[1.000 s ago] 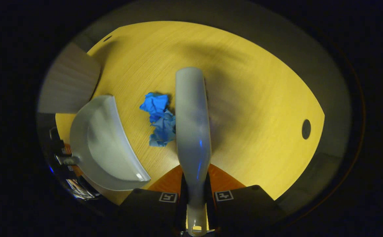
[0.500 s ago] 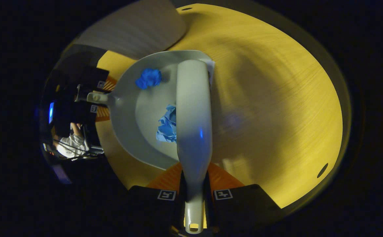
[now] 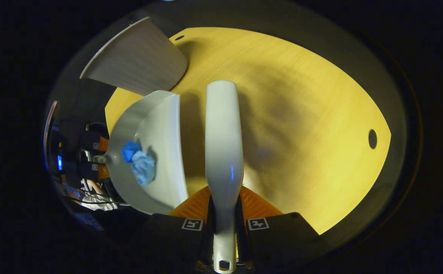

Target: Pick up the small broom and dustpan from the desktop, sweep the trash into the dustpan with the broom, and then empty the trash into the garbage bin.

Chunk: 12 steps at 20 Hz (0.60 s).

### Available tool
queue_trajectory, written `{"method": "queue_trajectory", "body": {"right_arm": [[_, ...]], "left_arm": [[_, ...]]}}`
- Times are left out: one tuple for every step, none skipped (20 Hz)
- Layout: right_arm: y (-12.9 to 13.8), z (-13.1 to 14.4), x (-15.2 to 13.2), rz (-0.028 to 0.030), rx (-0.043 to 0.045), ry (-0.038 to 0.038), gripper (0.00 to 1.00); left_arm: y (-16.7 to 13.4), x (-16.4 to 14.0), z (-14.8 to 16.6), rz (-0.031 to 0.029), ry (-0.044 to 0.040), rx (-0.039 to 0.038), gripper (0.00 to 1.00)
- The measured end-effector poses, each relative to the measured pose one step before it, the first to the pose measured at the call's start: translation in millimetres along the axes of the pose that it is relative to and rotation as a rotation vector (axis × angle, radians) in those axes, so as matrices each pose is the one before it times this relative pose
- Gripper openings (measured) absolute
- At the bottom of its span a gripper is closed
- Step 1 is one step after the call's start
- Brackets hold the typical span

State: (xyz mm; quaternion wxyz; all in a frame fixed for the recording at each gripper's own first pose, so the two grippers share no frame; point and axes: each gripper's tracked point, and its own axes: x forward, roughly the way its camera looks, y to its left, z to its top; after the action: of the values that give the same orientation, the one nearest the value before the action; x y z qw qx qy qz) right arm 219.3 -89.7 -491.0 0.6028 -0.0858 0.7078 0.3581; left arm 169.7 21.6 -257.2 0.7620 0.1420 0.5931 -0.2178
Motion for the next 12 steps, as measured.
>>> {"method": "queue_trajectory", "body": {"right_arm": [[0.42,-5.50,-4.81,-0.00930,0.01525,-0.02269,0.28],[0.75,-1.63,-3.79,-0.00553,0.01637,-0.02451,0.28],[1.61,-4.57,-4.85,0.00070,0.01840,-0.02118,0.28],[-0.55,-1.35,-5.31,-0.00089,0.01795,-0.02123,0.28],[-1.96,-2.25,-5.82,-0.00528,0.00881,-0.01912,0.27],[-0.47,-1.83,-1.94,-0.00590,0.00281,-0.01561,0.28],[1.96,-2.98,-3.43,-0.00407,-0.00004,-0.01249,0.28],[1.65,-1.55,-3.25,-0.00098,0.00100,-0.01230,0.27],[1.04,-0.59,-4.30,0.00410,0.00173,-0.01055,0.28],[-0.35,-0.97,-2.94,0.00771,0.00541,-0.01204,0.28],[-3.08,-1.89,-2.80,0.00851,0.00599,-0.01328,0.28],[-1.64,-1.19,-3.09,0.00879,0.00852,-0.01449,0.28]], "left_arm": [[0.40,-17.32,0.61,0.00480,-0.00653,0.01664,0.29],[-3.80,-15.50,-0.87,0.00996,-0.00815,0.01458,0.28],[-1.78,-14.22,1.61,0.01036,-0.01553,0.00350,0.29],[-3.87,-14.65,0.06,0.00703,-0.01556,-0.01667,0.30],[1.54,-13.56,2.82,-0.00129,-0.02034,-0.03101,0.29],[3.66,-12.50,3.60,0.00166,-0.01843,-0.03661,0.29],[5.76,-14.98,5.17,0.01060,-0.01873,-0.03143,0.29],[4.44,-11.62,5.41,0.02421,-0.01305,-0.02768,0.29],[10.60,-12.02,5.78,0.03706,-0.00688,-0.02354,0.29],[15.07,-12.66,4.33,0.04848,-0.00219,-0.02255,0.29],[21.26,-9.74,5.52,0.06492,0.01248,-0.01442,0.29],[16.46,-1.34,-0.23,0.05902,0.01972,-0.00735,0.29]]}}
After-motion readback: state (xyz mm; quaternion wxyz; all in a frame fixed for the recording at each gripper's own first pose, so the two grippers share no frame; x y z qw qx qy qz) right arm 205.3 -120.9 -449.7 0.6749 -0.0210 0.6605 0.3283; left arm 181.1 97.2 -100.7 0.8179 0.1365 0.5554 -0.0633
